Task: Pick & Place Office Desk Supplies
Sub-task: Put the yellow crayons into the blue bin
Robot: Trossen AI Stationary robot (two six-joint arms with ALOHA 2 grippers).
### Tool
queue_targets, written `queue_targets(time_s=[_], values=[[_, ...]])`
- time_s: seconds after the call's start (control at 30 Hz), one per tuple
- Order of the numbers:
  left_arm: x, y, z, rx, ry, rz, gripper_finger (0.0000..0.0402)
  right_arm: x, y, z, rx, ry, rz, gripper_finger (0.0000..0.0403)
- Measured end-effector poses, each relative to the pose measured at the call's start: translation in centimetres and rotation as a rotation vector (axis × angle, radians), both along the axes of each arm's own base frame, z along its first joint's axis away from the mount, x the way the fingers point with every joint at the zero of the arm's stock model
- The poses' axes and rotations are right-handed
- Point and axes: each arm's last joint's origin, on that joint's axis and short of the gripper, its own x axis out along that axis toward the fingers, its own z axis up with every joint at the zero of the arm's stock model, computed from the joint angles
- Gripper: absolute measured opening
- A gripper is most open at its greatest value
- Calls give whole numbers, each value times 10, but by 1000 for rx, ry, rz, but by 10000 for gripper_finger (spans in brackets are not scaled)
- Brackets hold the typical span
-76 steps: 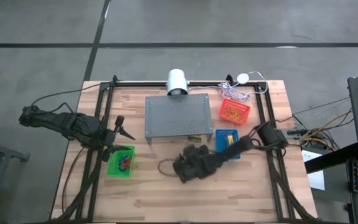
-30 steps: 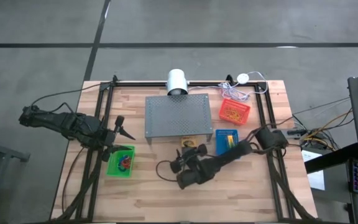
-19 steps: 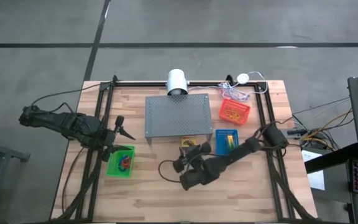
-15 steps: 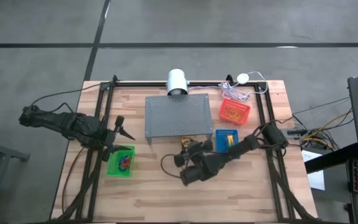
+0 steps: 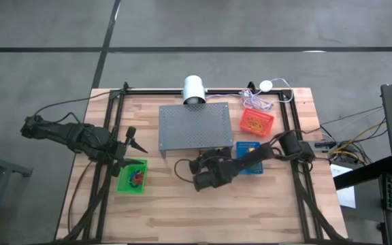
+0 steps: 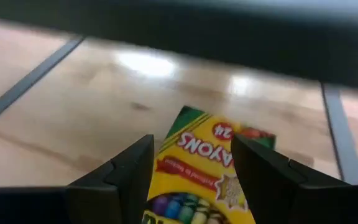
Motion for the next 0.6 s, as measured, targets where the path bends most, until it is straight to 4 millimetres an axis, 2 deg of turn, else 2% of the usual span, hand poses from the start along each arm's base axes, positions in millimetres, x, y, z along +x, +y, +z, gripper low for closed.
queue_targets(time_s=[0.33,0.47,0.6], values=[[0,0,0,0,0,0,209,3,-2,-18,99,44,10,211],[0,0,0,0,0,0,209,4,4,-15,155,36,30,211],[0,0,0,0,0,0,209,1,15,-4,252,39,82,211]])
